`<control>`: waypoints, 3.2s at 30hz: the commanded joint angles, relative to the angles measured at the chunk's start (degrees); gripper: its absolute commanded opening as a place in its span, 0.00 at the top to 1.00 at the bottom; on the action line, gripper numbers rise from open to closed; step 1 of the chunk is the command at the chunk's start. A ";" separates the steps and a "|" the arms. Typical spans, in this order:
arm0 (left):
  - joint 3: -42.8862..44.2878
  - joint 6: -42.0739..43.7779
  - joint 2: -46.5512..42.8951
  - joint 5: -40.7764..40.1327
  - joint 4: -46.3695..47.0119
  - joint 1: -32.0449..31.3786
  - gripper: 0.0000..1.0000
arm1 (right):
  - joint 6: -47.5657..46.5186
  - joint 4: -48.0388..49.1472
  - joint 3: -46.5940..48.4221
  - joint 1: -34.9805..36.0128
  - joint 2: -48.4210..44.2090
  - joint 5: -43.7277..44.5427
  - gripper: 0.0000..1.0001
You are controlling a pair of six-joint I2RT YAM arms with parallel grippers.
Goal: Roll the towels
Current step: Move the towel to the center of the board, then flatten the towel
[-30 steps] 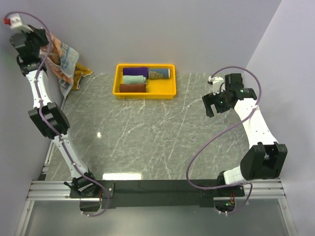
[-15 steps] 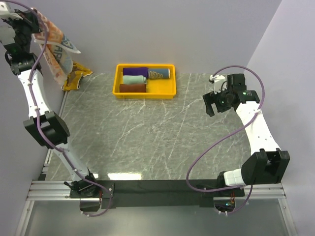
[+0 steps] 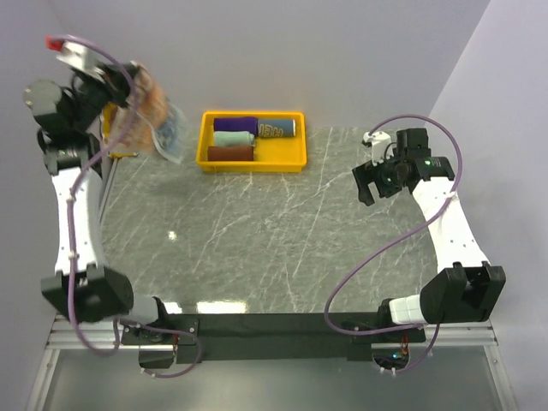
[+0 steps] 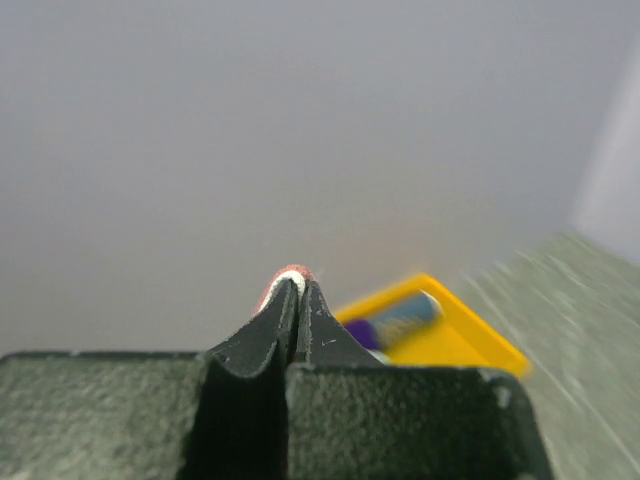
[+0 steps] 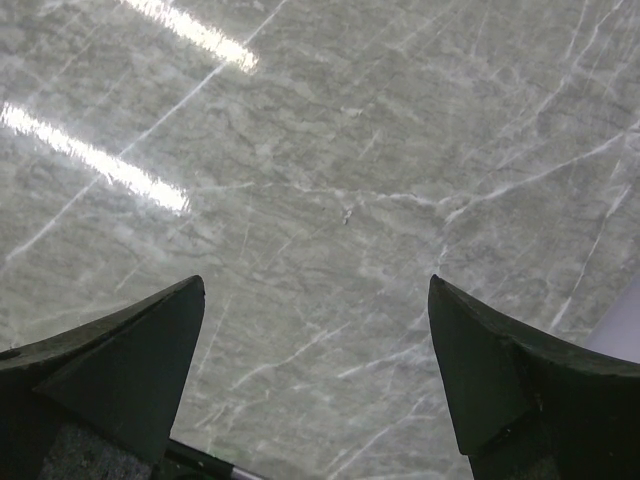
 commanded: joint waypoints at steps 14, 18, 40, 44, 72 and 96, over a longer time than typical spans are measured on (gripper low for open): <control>-1.79 7.89 -8.79 20.82 -22.59 -38.57 1.00 | -3.07 -11.16 11.07 -8.88 2.51 -6.97 0.02; 3.09 21.83 -6.14 21.54 -38.82 -37.61 1.00 | -3.86 -11.43 9.59 -8.97 1.64 -7.15 0.02; -23.90 69.18 13.45 -6.67 -82.55 -21.96 1.00 | -1.23 1.74 -11.77 7.36 3.90 -8.38 0.19; -20.91 64.79 17.94 -4.13 -82.12 -20.74 1.00 | -0.43 5.18 -12.91 8.70 7.78 -4.52 0.16; -6.59 48.51 34.37 0.89 -68.84 -15.54 1.00 | -8.34 8.09 -20.91 18.98 16.58 -1.96 0.41; -1.75 45.53 37.19 1.50 -69.54 -14.93 1.00 | -2.19 14.50 -28.56 26.71 9.98 5.68 0.38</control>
